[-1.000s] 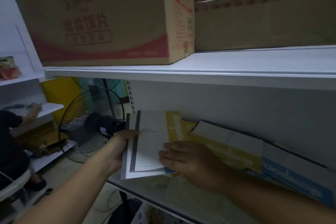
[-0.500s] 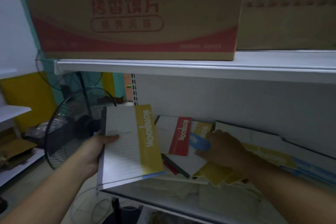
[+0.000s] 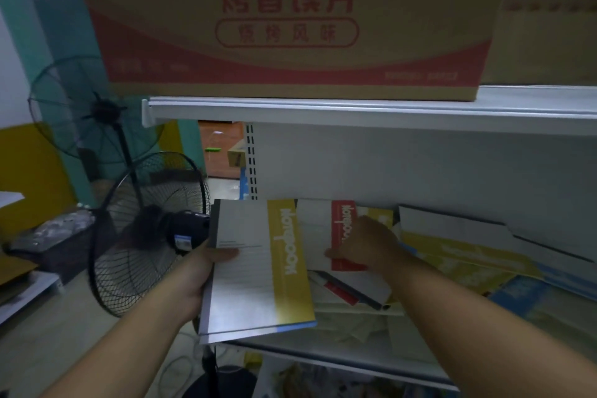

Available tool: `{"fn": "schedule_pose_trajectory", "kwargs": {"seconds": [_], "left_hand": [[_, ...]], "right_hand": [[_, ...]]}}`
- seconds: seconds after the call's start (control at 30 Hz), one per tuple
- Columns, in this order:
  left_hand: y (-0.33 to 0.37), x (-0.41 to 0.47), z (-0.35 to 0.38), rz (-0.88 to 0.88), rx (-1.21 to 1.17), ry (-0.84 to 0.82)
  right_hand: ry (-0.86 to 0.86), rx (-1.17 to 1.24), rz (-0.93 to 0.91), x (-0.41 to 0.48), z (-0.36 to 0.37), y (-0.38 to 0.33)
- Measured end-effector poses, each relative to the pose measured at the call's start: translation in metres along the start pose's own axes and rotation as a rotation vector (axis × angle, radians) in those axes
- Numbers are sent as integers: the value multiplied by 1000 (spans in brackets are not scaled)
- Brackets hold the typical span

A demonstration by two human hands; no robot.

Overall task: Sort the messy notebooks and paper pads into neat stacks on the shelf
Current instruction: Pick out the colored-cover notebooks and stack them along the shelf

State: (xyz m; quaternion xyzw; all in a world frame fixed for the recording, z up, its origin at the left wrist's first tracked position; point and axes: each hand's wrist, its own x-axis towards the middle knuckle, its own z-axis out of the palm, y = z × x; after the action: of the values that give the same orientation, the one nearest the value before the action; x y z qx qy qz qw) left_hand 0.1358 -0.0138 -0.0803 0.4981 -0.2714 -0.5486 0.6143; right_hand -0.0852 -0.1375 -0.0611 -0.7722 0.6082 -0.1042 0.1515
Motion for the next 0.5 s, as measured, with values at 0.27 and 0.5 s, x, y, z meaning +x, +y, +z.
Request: {"fn": "schedule_pose_trajectory", "kwargs": {"seconds": [0.27,0.5], "left_hand": [[11,3,-5,38,42,79],[16,27,101,57,237,-83]], "right_hand": [[123,625,26,-3,-41,27],[155,1052,109,-49,-86,82]]}}
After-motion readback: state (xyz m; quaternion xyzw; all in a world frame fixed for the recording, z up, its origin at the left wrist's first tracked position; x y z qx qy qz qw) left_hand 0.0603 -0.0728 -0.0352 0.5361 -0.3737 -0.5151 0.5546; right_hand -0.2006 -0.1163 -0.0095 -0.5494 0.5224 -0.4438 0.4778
